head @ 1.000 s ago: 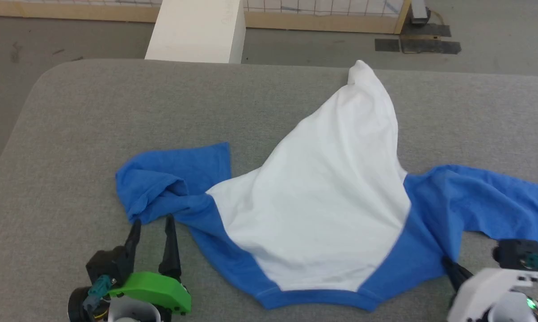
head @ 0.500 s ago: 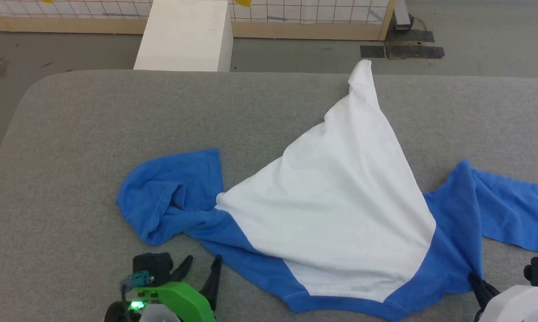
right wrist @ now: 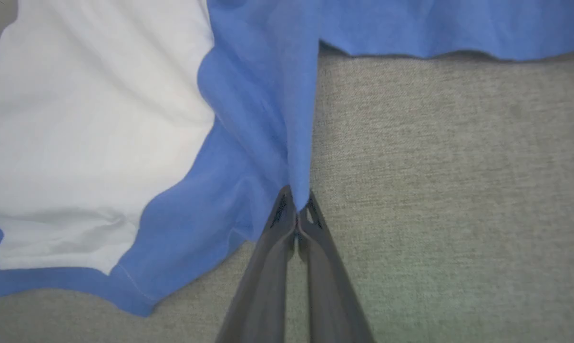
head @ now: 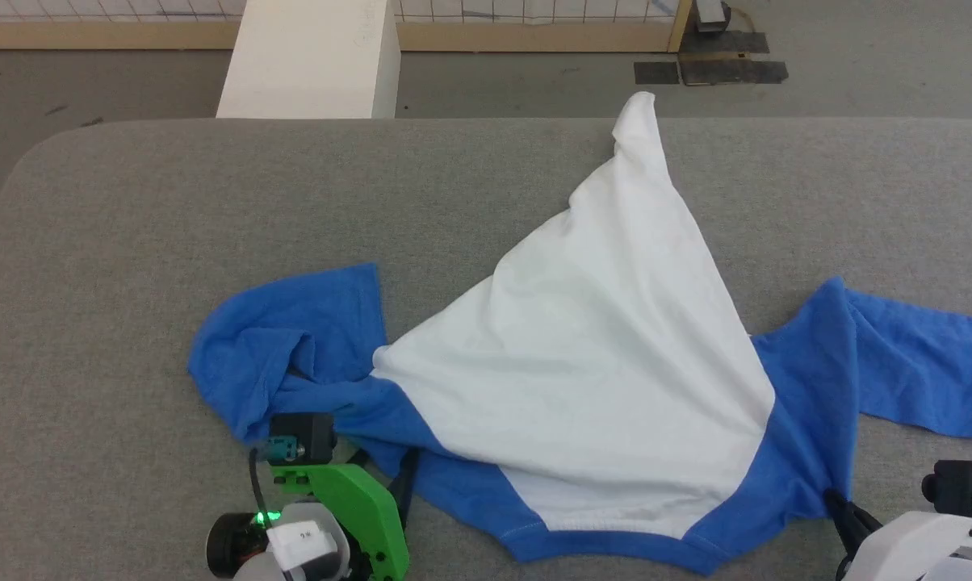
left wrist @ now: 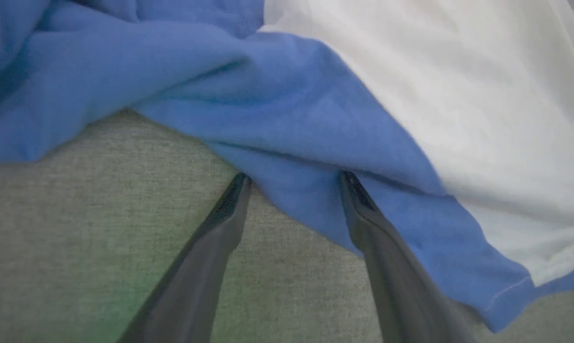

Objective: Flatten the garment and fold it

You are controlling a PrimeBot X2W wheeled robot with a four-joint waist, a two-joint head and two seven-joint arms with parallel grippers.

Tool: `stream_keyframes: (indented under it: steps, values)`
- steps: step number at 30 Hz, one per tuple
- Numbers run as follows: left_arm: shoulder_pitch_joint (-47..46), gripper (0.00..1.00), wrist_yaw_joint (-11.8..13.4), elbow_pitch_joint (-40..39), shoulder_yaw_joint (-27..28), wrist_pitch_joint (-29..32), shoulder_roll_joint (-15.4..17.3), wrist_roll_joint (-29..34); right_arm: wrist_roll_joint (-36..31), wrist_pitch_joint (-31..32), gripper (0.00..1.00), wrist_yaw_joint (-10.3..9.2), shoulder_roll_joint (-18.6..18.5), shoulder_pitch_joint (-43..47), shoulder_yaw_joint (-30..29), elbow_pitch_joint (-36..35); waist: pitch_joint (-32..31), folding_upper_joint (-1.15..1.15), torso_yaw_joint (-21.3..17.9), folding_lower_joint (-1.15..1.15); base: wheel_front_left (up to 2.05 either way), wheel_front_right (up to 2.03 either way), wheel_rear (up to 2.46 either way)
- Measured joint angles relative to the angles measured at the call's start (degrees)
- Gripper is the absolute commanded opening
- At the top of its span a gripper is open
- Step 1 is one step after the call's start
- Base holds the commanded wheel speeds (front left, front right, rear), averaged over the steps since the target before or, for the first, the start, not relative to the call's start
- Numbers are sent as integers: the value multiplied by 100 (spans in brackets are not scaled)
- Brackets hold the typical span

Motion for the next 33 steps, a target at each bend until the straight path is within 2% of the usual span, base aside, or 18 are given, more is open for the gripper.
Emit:
stream_keyframes:
  steps: [2,4,5,12,17,22,27,30,33]
  values:
    - [-60,96,66,55,0,126,11,2,0,-2,0,0,0,-26,23,2,27,0,-49,0,0,0,0]
    - [-77,25,70,65,-3,166,51,2,0,-40,0,1,0,-28,34,5,46,0,-87,0,0,0,0]
    - [-78,0,70,65,3,166,69,1,0,-43,0,0,0,-28,40,5,53,0,-103,0,0,0,0]
    - [63,0,-4,-56,98,-49,132,-163,9,-68,0,0,0,-24,29,22,-72,0,-110,0,0,0,0]
    - [453,0,-149,-526,201,-272,111,-425,126,-93,0,0,-1,-3,60,-152,-236,0,-54,0,0,0,0]
    - [585,0,-318,-1412,427,-397,127,-808,215,-38,0,0,3,52,47,-898,-420,0,26,0,0,0,0]
    - [428,0,-410,-2248,740,-491,180,-1157,-113,281,0,0,0,-163,-77,-1897,-528,0,71,0,0,0,0]
    - [10,0,-449,-2530,901,-344,210,-1464,-474,726,0,0,-11,-676,-1,-2373,-489,0,60,0,0,0,0]
    - [-605,0,-488,-2593,1033,-88,366,-1623,-580,1128,0,1,-233,-1466,132,-2476,-373,0,36,0,0,0,0]
